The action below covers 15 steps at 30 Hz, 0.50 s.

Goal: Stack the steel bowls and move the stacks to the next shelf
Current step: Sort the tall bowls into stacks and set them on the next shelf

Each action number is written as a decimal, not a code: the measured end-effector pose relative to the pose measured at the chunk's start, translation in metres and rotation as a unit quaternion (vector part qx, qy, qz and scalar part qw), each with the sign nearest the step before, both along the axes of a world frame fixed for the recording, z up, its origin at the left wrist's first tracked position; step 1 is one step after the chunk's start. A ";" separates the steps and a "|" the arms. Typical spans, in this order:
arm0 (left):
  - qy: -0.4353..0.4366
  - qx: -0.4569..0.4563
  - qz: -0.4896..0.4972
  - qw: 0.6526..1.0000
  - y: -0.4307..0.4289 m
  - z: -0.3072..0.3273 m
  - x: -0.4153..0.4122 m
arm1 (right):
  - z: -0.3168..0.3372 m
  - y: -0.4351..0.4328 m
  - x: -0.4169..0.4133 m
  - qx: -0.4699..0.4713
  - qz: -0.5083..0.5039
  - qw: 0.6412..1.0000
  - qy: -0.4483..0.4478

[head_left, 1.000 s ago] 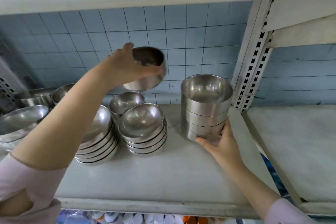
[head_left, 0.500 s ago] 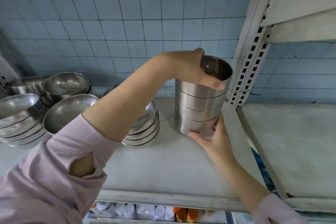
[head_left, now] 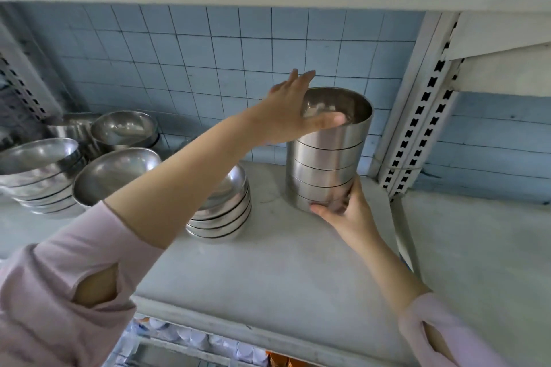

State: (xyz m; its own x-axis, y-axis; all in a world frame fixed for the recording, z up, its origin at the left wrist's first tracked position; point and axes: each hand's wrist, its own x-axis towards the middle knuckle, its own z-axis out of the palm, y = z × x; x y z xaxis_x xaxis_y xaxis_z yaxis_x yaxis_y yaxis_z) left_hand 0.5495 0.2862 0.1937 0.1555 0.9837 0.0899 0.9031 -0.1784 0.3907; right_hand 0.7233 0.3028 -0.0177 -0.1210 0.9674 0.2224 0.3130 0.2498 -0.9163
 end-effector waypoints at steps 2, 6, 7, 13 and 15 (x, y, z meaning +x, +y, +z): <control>-0.026 0.032 0.022 0.999 -0.004 -0.005 -0.006 | 0.002 0.015 0.009 -0.015 0.034 0.999 -0.011; -0.026 0.039 0.052 0.998 -0.017 -0.015 -0.032 | 0.009 0.038 0.024 -0.055 0.096 0.993 -0.035; -0.018 0.038 0.056 0.998 -0.023 -0.018 -0.038 | 0.010 0.042 0.027 -0.062 0.105 0.992 -0.042; -0.039 0.030 0.088 0.995 -0.061 -0.027 -0.060 | 0.011 0.026 0.028 -0.067 0.058 0.995 -0.033; -0.074 0.014 0.098 0.992 -0.078 -0.030 -0.065 | 0.008 0.010 0.025 -0.067 0.000 0.998 -0.008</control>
State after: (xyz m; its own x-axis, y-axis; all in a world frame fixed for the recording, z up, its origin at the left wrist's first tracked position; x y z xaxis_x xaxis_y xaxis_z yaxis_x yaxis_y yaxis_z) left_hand 0.4841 0.2077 0.1636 -0.0557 0.9907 0.1242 0.8542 -0.0171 0.5197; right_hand 0.7483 0.3131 -0.0093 -0.1230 0.9884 0.0891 0.3289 0.1253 -0.9360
